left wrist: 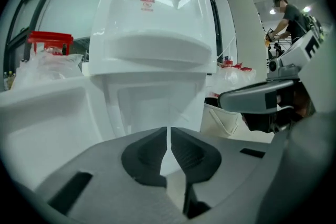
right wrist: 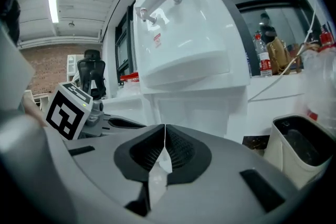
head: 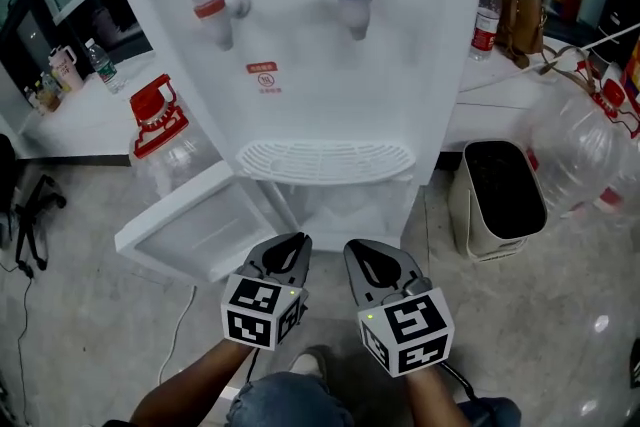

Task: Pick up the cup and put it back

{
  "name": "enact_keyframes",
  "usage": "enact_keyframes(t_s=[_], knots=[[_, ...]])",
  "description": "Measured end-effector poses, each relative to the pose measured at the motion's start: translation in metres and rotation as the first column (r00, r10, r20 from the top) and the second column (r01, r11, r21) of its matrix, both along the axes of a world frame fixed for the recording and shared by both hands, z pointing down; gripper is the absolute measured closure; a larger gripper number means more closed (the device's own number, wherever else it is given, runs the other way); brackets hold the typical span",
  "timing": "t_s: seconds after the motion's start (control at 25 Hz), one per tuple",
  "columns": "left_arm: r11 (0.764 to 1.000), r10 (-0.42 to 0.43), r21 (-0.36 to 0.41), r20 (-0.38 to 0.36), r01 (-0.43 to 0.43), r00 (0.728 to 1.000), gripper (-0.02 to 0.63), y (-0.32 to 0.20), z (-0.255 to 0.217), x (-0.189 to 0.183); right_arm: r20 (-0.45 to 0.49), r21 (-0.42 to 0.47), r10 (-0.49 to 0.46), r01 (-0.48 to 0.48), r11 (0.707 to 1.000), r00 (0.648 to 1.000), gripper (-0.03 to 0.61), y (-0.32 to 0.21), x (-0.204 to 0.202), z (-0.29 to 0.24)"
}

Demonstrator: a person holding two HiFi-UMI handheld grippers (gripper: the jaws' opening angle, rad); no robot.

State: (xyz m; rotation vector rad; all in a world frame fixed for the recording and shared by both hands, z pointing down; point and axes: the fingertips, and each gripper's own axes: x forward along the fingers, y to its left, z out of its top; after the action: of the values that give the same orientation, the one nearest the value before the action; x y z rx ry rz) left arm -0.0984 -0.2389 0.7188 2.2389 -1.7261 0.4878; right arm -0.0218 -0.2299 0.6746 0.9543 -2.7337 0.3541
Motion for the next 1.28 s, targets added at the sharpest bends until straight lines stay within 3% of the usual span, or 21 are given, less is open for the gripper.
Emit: enact_keyframes(t_s=[0.36,0.8,1.04,1.28], knots=[[1.0,-0.012,0.009,0.027,0.012,1.0,0.6,0.023,-0.03,0.003,0.033,0.01,-0.032,0.032,0.999,0.999,0.557,0.016,-0.005,-0.016],[0.998,0.045,0.042,-0.046,-0.044,0.998,0.601,0.016,-0.058,0.006,0.056,-0.026,-0.025,0.026,0.999,0.998,0.557,0.014,-0.013,-0.024],[0.997,0.07,-0.012,-0.035,-0.07,0.997,0.601,0.013,-0.096,-0.002,0.038,-0.114,0.026,-0.021,0.993,0.999,0.557,0.01,-0.007,-0.039],[0.992,0.084,-0.089,-0.041,-0.088,0.996,0.601,0.018,-0.156,0.01,0.051,-0.165,0.058,-0.049,0.985,0.997,0.557,0.014,-0.01,-0.108]])
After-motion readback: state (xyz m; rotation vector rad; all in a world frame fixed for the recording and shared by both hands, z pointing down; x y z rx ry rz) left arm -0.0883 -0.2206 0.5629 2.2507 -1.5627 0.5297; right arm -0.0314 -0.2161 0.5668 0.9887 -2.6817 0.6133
